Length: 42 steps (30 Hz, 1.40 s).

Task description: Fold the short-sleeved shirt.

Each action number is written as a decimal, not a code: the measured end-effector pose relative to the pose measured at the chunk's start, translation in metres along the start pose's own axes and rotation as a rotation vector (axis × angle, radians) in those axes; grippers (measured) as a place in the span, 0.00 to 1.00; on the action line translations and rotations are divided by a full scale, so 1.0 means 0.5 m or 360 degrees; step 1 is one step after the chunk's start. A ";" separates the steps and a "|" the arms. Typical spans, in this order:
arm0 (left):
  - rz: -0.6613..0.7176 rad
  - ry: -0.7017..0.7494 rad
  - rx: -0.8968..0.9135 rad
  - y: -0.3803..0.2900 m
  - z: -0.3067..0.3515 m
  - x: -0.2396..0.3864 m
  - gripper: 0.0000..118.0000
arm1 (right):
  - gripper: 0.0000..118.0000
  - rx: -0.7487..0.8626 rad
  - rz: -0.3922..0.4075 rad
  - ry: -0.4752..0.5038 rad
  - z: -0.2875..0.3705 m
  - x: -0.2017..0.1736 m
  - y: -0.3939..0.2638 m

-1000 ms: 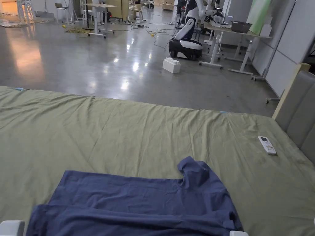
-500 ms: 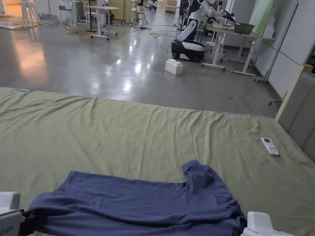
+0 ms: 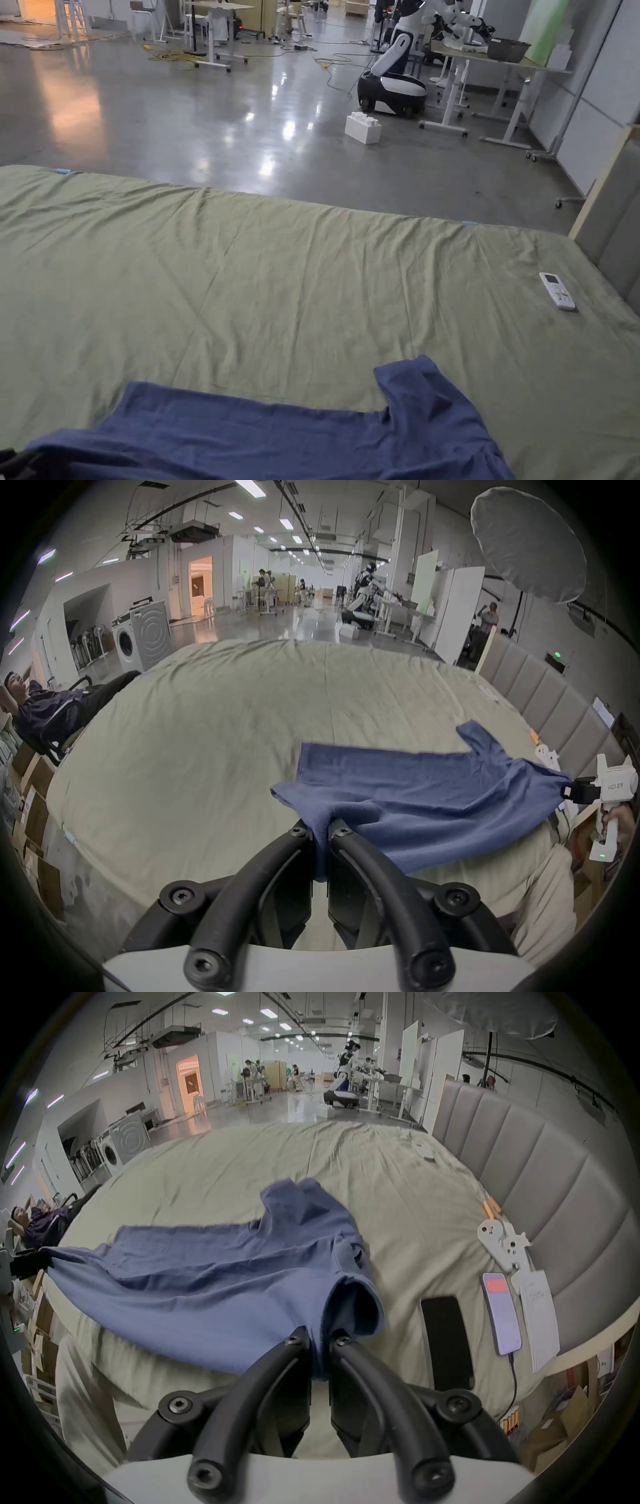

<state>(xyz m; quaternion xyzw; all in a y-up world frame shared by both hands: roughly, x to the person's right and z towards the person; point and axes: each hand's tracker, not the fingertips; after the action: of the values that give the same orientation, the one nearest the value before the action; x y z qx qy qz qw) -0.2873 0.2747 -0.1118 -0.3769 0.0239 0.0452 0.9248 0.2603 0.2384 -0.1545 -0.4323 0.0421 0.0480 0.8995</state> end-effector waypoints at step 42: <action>-0.0127 0.0174 0.0922 0.097 -0.017 0.227 0.26 | 0.27 0.1242 0.0002 -0.0179 0.048 -0.174 0.123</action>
<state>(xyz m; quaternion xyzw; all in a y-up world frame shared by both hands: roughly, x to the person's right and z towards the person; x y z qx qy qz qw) -0.1793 0.3107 -0.1604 -0.0998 0.0709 -0.0202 0.9923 0.1674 0.2909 -0.1770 -0.0545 0.0080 0.0526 0.9971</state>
